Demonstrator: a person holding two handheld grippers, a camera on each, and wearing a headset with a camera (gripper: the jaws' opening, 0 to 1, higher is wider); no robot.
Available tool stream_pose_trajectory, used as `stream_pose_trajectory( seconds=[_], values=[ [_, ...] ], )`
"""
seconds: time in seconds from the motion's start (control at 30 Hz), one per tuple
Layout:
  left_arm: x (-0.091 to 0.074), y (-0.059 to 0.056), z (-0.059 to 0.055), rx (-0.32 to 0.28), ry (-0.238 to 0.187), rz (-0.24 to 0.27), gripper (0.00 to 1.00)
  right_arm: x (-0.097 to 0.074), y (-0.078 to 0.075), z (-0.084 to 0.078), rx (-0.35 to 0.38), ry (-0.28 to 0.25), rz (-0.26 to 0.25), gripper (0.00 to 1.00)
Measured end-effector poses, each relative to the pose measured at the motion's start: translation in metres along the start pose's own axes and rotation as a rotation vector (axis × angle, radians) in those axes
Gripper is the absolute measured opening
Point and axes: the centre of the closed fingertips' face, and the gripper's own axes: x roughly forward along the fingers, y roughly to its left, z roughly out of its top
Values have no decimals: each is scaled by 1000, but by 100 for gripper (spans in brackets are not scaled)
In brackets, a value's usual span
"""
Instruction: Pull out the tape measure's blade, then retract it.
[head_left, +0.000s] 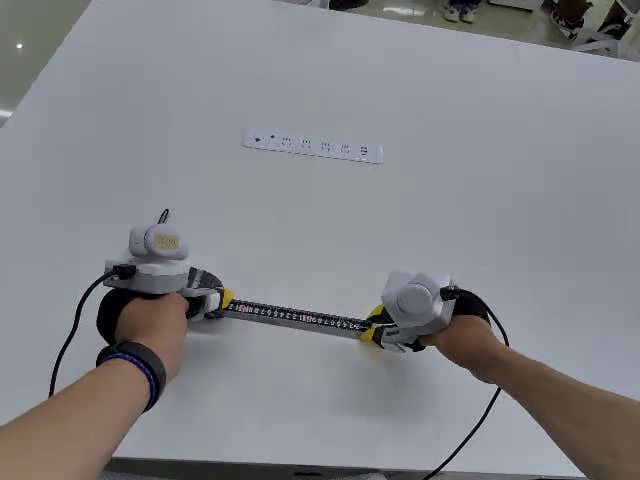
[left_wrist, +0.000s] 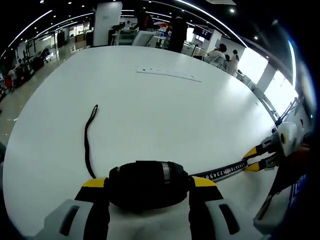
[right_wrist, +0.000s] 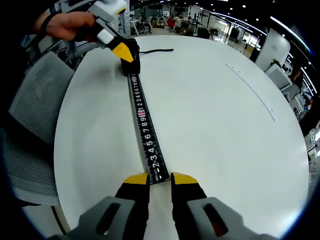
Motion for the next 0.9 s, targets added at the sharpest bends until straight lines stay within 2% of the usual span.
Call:
stream_pose_trajectory(
  seconds=[0.17, 0.2, 0.27, 0.3, 0.37, 0.47, 0.53, 0.63, 0.73, 0.77, 0.9],
  values=[
    [-9, -1, 3, 13, -31, -32, 57, -1, 1, 0, 51, -17, -33, 19],
    [-12, -1, 4, 15, -40, -42, 56, 0, 9, 3, 80, -38, -7, 26],
    [-18, -1, 4, 22, -51, -49, 54, 2, 15, 5, 68, -46, -29, 37],
    [-20, 0, 4, 29, -59, -50, 53, 1, 15, 6, 75, -52, -47, 35],
    [-26, -1, 3, 53, -67, -58, 51, 0, 15, 7, 137, -78, -86, 32],
    [-31, 3, -6, 90, -57, -59, 49, -3, 18, 11, 232, -124, -122, 38],
    [-34, 7, -11, 66, -61, -65, 49, -6, 16, 8, 260, -133, -175, 39],
    [-40, 13, -19, 49, -57, -58, 49, -9, 21, 9, 324, -166, -184, 40],
    [-45, 15, -26, 43, -57, -57, 49, -13, 23, 4, 341, -168, -215, 39],
    [-47, 16, -27, 44, -59, -61, 49, -15, 25, 3, 377, -181, -219, 39],
    [-52, 16, -30, 66, -68, -73, 49, -21, 31, 1, 439, -213, -238, 39]
  ],
)
